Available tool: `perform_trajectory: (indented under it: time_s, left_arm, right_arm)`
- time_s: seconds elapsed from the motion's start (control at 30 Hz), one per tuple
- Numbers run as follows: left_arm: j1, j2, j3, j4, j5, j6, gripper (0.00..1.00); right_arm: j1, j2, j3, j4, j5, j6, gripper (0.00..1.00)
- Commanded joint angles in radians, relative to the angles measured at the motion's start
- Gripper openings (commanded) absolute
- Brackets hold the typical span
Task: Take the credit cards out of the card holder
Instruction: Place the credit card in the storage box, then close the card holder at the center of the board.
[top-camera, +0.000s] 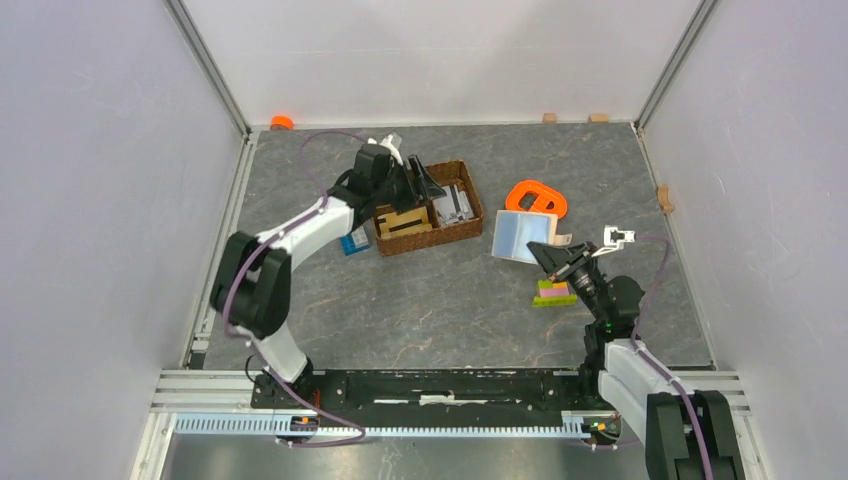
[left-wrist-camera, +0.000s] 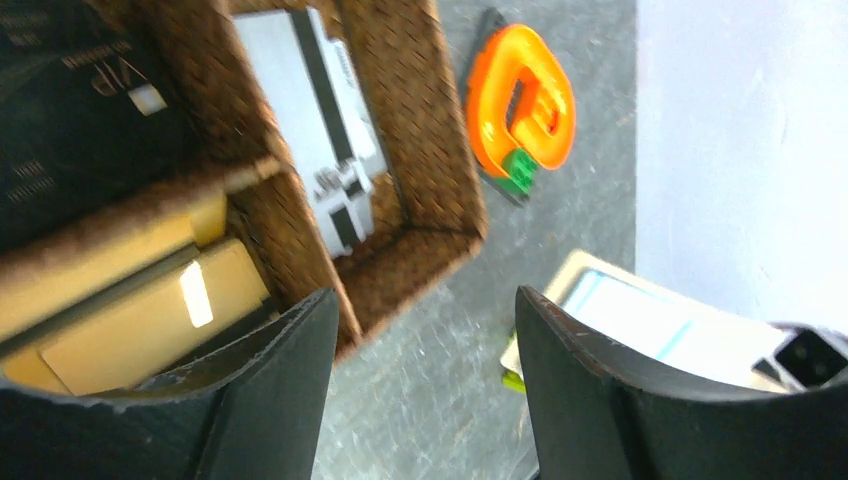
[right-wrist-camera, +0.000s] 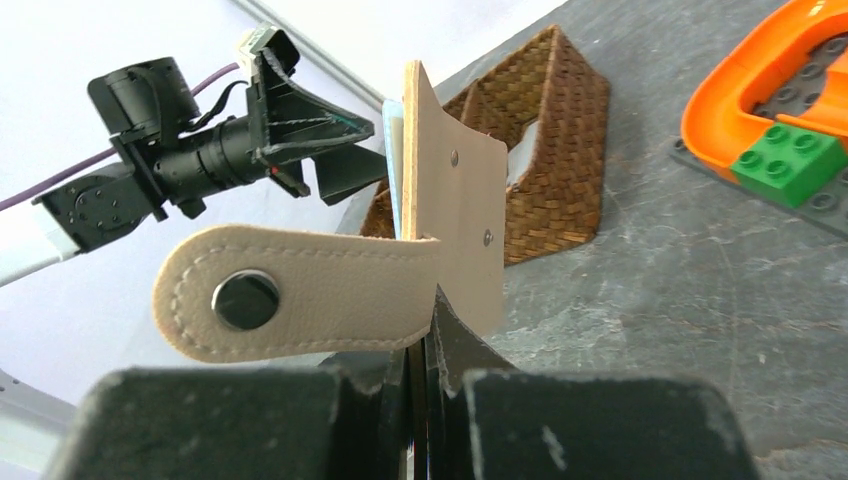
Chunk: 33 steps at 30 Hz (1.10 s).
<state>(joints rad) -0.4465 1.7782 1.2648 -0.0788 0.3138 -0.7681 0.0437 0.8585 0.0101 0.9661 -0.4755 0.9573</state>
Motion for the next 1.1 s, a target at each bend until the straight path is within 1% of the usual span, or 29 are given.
perform_trajectory:
  time_s: [0.0, 0.03, 0.1, 0.13, 0.17, 0.2, 0.27, 0.33, 0.4, 0.43, 0.5, 0.53, 0.63, 0.7, 0.77, 0.8, 0.97, 1.07]
  left_arm:
    - [-0.054, -0.217, -0.188, 0.203, -0.002, 0.021, 0.74]
    - [-0.071, -0.27, -0.247, 0.26, -0.003, 0.012, 0.75]
    - [-0.108, -0.353, -0.346, 0.304, -0.013, 0.017, 0.79]
    - [-0.131, -0.385, -0.392, 0.328, -0.027, 0.03, 0.93]
    - [-0.167, -0.42, -0.425, 0.339, -0.047, 0.045, 0.99]
    - [-0.202, -0.446, -0.464, 0.357, -0.077, 0.063, 1.0]
    - [-0.231, -0.477, -0.541, 0.435, -0.062, 0.078, 1.0]
    - [-0.228, -0.508, -0.623, 0.524, -0.026, 0.08, 1.0]
    - [-0.227, -0.542, -0.676, 0.557, -0.022, 0.124, 1.0]
    - [-0.227, -0.552, -0.71, 0.604, -0.016, 0.128, 1.0]
    - [-0.227, -0.551, -0.759, 0.746, 0.027, 0.074, 1.0]
    - [-0.227, -0.54, -0.77, 0.815, 0.063, 0.047, 1.0]
    - [-0.227, -0.508, -0.776, 0.907, 0.122, -0.007, 1.0]
    - [-0.227, -0.491, -0.786, 0.981, 0.149, -0.036, 1.0]
    - [-0.227, -0.474, -0.803, 1.063, 0.173, -0.071, 1.0]
    - [-0.227, -0.472, -0.805, 1.073, 0.173, -0.077, 1.0]
    - [-0.224, -0.442, -0.79, 0.96, 0.106, -0.06, 1.0]
    - [-0.222, -0.395, -0.789, 0.998, 0.117, -0.097, 1.0]
  right_arm:
    - [-0.004, 0.042, -0.022, 0.207, -0.096, 0.061, 0.0]
    - [-0.003, 0.057, -0.021, 0.236, -0.111, 0.079, 0.0]
    - [-0.004, 0.078, -0.022, 0.304, -0.145, 0.123, 0.0]
    - [-0.003, 0.088, -0.021, 0.35, -0.157, 0.142, 0.0]
    - [-0.001, 0.099, -0.021, 0.391, -0.171, 0.165, 0.0]
    - [-0.002, 0.109, -0.019, 0.422, -0.183, 0.189, 0.0]
    - [-0.001, 0.133, -0.017, 0.487, -0.205, 0.231, 0.0]
    - [0.0, 0.156, -0.017, 0.54, -0.229, 0.274, 0.0]
    - [0.007, 0.186, -0.017, 0.622, -0.245, 0.332, 0.0]
    - [0.012, 0.205, -0.018, 0.672, -0.253, 0.365, 0.0]
    - [0.027, 0.248, -0.016, 0.776, -0.263, 0.422, 0.0]
    - [0.035, 0.269, 0.014, 0.831, -0.266, 0.448, 0.0]
    - [0.074, 0.344, 0.033, 0.949, -0.275, 0.518, 0.0]
    - [0.101, 0.388, 0.049, 0.994, -0.283, 0.552, 0.0]
    - [0.127, 0.406, 0.061, 0.993, -0.288, 0.547, 0.0]
    - [0.137, 0.407, 0.064, 0.994, -0.285, 0.542, 0.0]
    - [0.148, 0.391, 0.073, 0.992, -0.288, 0.537, 0.0]
    - [0.149, 0.379, 0.076, 0.992, -0.29, 0.54, 0.0]
